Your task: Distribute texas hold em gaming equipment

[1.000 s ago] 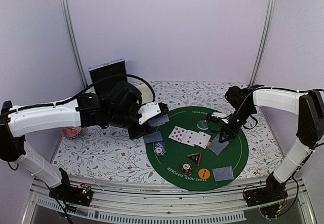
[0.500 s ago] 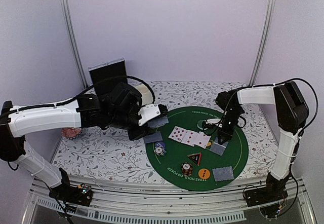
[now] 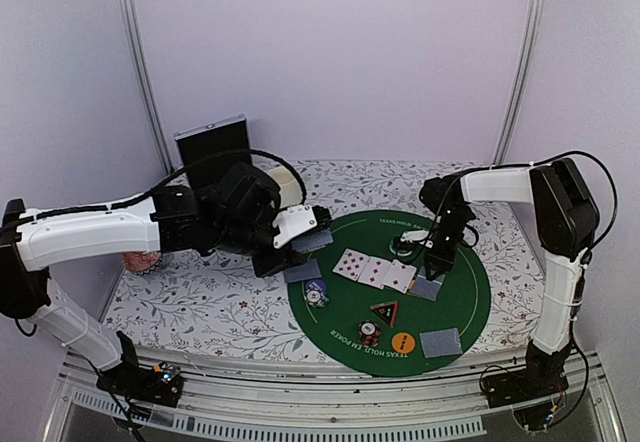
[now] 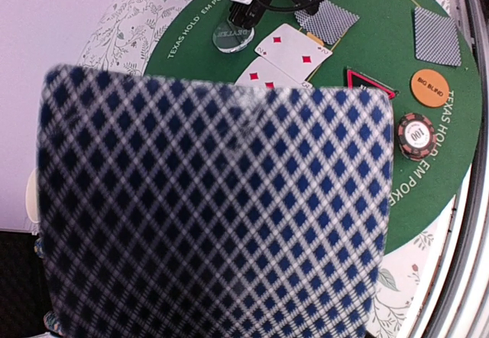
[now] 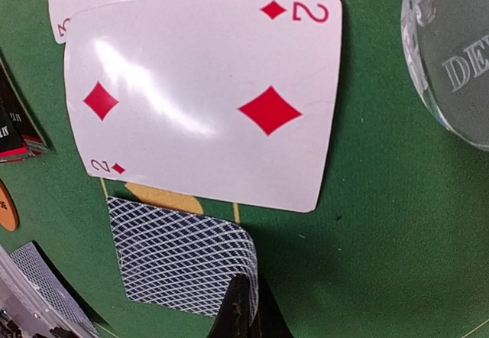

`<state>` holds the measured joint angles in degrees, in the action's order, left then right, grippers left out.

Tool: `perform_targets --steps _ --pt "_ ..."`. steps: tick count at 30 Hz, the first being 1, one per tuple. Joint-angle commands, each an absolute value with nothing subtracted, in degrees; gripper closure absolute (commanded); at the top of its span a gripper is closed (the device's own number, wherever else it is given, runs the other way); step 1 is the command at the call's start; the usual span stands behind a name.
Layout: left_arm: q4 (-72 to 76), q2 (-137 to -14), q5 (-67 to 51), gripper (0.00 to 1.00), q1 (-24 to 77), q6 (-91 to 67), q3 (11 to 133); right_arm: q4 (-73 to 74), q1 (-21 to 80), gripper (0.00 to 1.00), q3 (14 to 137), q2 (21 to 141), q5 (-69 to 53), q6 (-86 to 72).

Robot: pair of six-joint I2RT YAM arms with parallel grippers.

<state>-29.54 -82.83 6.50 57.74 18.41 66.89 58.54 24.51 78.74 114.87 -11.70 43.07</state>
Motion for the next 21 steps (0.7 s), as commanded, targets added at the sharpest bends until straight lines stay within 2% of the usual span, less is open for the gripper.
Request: perform_targets --steps 1,9,12,13,14,17,21 --pt "-29.5 -81.6 6.2 0.53 57.1 18.8 66.6 56.5 25.9 0.93 79.3 116.7 -7.8 45.4" --pt "-29.5 -81.5 6.2 0.53 57.1 18.7 66.8 53.6 26.8 0.31 79.4 113.5 -2.7 45.4" --pt "-29.5 -81.3 6.2 0.53 57.1 19.0 67.0 50.6 27.0 0.29 77.9 109.3 3.8 44.8" --pt "-29.5 -81.2 6.2 0.53 57.1 19.0 67.0 48.9 27.0 0.2 77.3 107.6 6.7 44.6" --pt "-29.5 -81.2 6.2 0.53 57.1 19.1 67.1 46.8 27.0 0.01 77.0 105.2 9.2 43.8" --pt "-28.5 -80.7 6.5 0.53 57.1 19.2 67.0 38.6 27.0 0.01 77.3 96.7 10.7 39.2" --pt "-26.8 -79.5 6.6 0.53 57.2 19.6 66.5 26.1 27.0 0.01 74.4 81.6 -3.1 27.6"
